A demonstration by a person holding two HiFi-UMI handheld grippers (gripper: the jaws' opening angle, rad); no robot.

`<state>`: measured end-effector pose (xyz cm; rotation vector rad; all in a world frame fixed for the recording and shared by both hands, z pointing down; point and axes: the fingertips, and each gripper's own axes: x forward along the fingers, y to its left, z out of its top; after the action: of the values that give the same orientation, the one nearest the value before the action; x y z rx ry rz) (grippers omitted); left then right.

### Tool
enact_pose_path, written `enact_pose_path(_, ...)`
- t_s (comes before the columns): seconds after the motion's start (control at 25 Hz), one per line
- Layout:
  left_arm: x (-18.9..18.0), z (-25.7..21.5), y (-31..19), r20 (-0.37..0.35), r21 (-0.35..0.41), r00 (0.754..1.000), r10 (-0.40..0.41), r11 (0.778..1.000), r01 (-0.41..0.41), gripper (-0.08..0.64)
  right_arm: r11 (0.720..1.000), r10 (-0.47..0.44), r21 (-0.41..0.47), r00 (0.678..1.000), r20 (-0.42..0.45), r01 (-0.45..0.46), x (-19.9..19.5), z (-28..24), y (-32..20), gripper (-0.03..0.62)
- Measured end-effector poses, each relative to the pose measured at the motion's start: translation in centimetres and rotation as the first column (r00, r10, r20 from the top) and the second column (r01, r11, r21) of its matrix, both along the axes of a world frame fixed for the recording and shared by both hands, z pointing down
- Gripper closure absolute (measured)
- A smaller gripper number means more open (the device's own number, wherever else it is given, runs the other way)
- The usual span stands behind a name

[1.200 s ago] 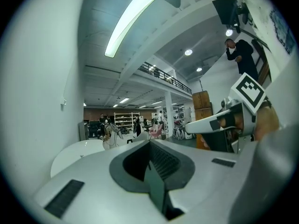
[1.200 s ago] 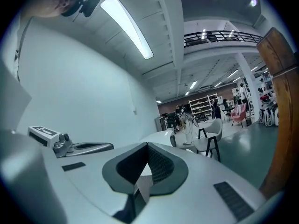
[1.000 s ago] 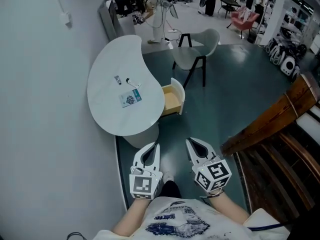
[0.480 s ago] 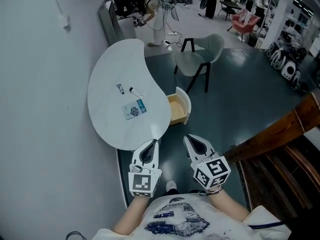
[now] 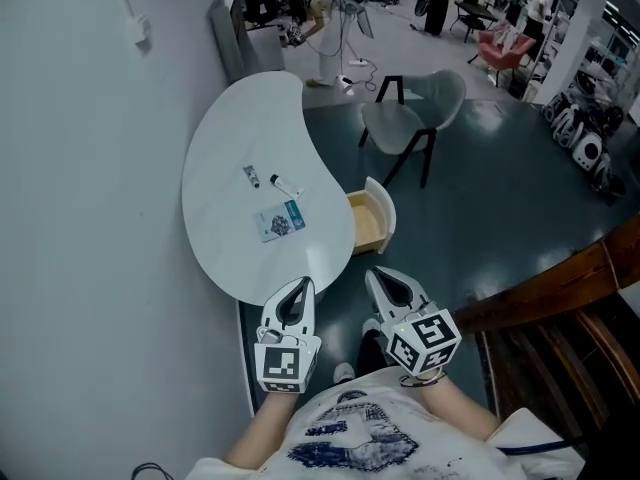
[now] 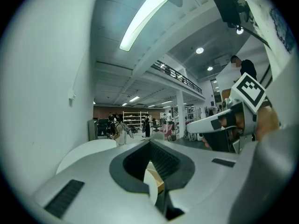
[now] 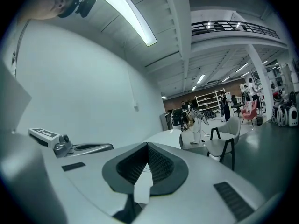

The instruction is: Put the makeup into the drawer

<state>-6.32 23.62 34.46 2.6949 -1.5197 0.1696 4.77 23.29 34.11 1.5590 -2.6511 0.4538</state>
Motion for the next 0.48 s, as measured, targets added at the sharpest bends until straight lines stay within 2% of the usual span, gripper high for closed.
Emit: enact_pose_path(0.48, -3.6, 0.8, -7.4, 0.014, -0.013, 0.992, -0.125, 0.992, 0.125, 0.526, 0.991, -0.133, -0.011, 0.991, 0.008, 0.133, -4.0, 0.8, -9.1, 0.574)
